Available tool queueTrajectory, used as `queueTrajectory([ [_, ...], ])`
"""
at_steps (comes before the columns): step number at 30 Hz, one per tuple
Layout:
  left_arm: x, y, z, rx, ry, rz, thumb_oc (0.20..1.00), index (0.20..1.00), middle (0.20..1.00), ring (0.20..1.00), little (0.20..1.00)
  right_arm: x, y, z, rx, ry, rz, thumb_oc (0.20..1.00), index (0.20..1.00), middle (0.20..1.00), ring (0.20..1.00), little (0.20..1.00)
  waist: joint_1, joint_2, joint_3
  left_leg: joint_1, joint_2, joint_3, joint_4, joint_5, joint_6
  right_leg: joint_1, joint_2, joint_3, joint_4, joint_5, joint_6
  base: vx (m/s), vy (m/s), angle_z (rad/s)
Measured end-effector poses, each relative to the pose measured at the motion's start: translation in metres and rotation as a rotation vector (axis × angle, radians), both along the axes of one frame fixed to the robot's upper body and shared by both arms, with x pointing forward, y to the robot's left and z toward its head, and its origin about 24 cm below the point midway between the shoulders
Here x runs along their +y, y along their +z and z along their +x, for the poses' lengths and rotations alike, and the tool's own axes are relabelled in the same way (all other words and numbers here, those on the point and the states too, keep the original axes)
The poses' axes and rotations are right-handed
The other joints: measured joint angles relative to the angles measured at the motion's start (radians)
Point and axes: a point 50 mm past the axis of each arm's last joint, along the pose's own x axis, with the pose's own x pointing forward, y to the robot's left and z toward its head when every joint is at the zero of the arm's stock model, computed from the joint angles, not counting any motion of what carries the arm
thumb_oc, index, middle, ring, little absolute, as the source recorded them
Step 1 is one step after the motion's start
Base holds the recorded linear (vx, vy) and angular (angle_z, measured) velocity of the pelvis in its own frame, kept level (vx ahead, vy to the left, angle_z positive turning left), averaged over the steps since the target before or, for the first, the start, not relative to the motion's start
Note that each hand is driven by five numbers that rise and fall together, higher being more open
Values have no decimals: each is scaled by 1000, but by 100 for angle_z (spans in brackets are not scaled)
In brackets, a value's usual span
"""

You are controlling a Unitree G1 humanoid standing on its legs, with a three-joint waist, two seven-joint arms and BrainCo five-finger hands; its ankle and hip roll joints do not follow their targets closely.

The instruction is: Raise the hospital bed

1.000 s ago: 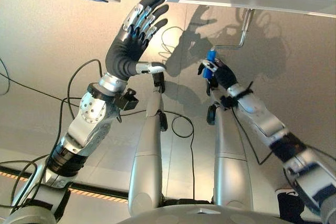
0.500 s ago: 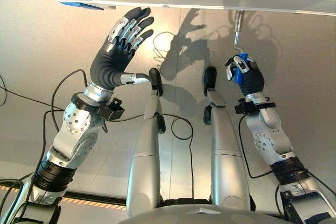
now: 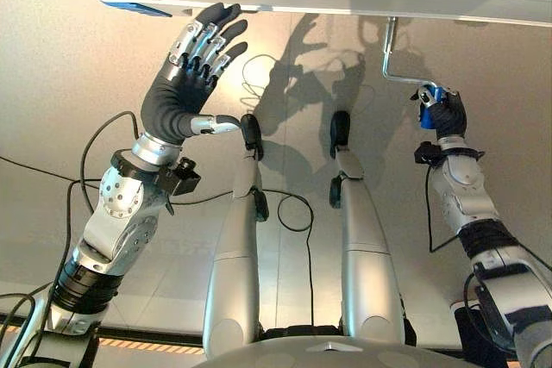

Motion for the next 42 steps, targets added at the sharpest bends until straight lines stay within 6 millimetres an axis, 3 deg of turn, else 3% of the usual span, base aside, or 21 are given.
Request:
queueTrajectory([
  [8, -15, 13, 2, -56, -70, 53, 1000, 1000, 1000, 1000, 1000, -13, -5, 19, 254, -41, -139, 200, 200, 200, 200, 200, 30, 1, 0, 7, -7, -2, -1, 2, 3, 13, -8, -3, -9, 4, 4, 0, 0, 0],
  [14, -18, 7, 5, -25, -75, 45, 1000, 1000, 1000, 1000, 1000, -15, -5, 22, 322, -57, -194, 200, 200, 200, 200, 200, 42, 3, 0, 30, -7, 0, -3, 3, 4, 30, -7, -1, -8, 4, 5, -3, -2, -2],
  [15, -19, 6, 6, -23, -77, 29, 1000, 1000, 1000, 1000, 1000, -16, -6, 21, 329, -62, -194, 407, 407, 407, 407, 407, 47, 3, 0, 32, -7, 1, -3, 3, 4, 31, -7, 0, -8, 4, 4, -7, -9, -5],
  [16, -20, 4, 7, -13, -73, 5, 1000, 1000, 1000, 1000, 1000, -16, -7, 21, 342, -67, -191, 831, 831, 831, 831, 831, 52, 4, 0, 35, -6, 1, -2, 3, 4, 34, -6, -1, -6, 5, 2, 0, 0, 0],
  [17, -20, 1, 10, 1, -62, -9, 1000, 1000, 1000, 1000, 1000, -17, -10, 21, 359, -74, -186, 1000, 1000, 1000, 1000, 1000, 52, 5, 1, 41, -5, 0, -2, 3, 3, 41, -6, -2, -7, 5, 2, 0, 0, 0],
  [20, -15, -20, 26, 92, 26, -49, 1000, 1000, 1000, 1000, 1000, -20, -22, 15, 412, -96, -175, 1000, 1000, 1000, 1000, 1000, 50, 7, 1, 71, -6, 0, -6, 3, 3, 71, -6, -3, -9, 5, 2, 0, 0, 0],
  [21, -9, -40, 39, 177, 91, -77, 1000, 1000, 1000, 1000, 1000, -20, -31, 11, 434, -105, -164, 1000, 1000, 1000, 1000, 1000, 50, 8, 1, 100, -6, 0, -12, 2, 3, 98, -6, -3, -13, 4, 3, 0, 0, 0],
  [23, -4, -63, 47, 293, 159, -83, 1000, 1000, 1000, 1000, 1000, -18, -41, 7, 460, -102, -156, 1000, 1000, 1000, 1000, 1000, 45, 8, 0, 128, -5, -1, -22, 2, 3, 124, -6, -6, -17, 1, 3, -12, -18, -1],
  [25, 4, -109, 58, 428, 282, -58, 1000, 1000, 1000, 1000, 1000, -17, -59, -2, 496, -120, -113, 1000, 1000, 1000, 1000, 1000, 49, 12, 2, 183, 0, 1, -40, -3, -4, 176, -1, -7, -32, -2, 7, -5, -10, -2],
  [26, 14, -157, 65, 621, 409, -22, 1000, 1000, 1000, 1000, 1000, -7, -80, -10, 551, -96, -97, 1000, 1000, 1000, 1000, 1000, 45, 12, 1, 242, 3, -1, -48, 1, -3, 242, 3, -16, -46, -1, 1, 35, -3, 4],
  [29, 39, -227, 45, 862, 569, 188, 1000, 1000, 1000, 1000, 1000, 0, -116, -34, 650, -79, -98, 1000, 1000, 1000, 1000, 1000, 23, 12, -2, 385, 13, -4, -85, -4, -10, 399, 11, -41, -97, -10, 4, 31, -11, 5],
  [33, 55, -269, 16, 1001, 664, 288, 1000, 1000, 1000, 1000, 1000, -8, -149, -69, 755, -113, -105, 1000, 1000, 1000, 1000, 1000, 24, 15, -7, 494, 22, -9, -104, -11, -13, 525, 16, -55, -142, -5, 5, 128, -59, 4],
  [34, 62, -288, 3, 1099, 724, 304, 1000, 1000, 1000, 1000, 1000, -3, -165, -84, 804, -102, -97, 1000, 1000, 1000, 1000, 1000, 21, 13, -15, 560, 27, -20, -122, -12, -15, 607, 21, -71, -180, -2, 5, 134, -49, 15],
  [35, 67, -306, -14, 1177, 752, 356, 1000, 1000, 1000, 1000, 1000, 0, -184, -106, 870, -97, -87, 1000, 1000, 1000, 1000, 1000, 22, 9, -63, 600, 33, -29, -135, -31, -26, 655, 23, -82, -209, -6, 5, 139, -48, 13],
  [38, 76, -324, -41, 1272, 784, 428, 1000, 1000, 1000, 1000, 1000, 1, -202, -133, 948, -98, -74, 1000, 1000, 1000, 1000, 1000, 25, 5, -159, 603, 43, -30, -140, -37, -26, 670, 30, -92, -234, -3, 4, 98, -22, 4],
  [42, 81, -347, -73, 1417, 811, 491, 1000, 1000, 1000, 1000, 1000, 0, -215, -156, 1012, -107, -33, 1000, 1000, 1000, 1000, 1000, 23, 8, -208, 690, 48, -31, -171, -39, -32, 796, 42, -110, -332, 30, 0, 90, -24, 3],
])
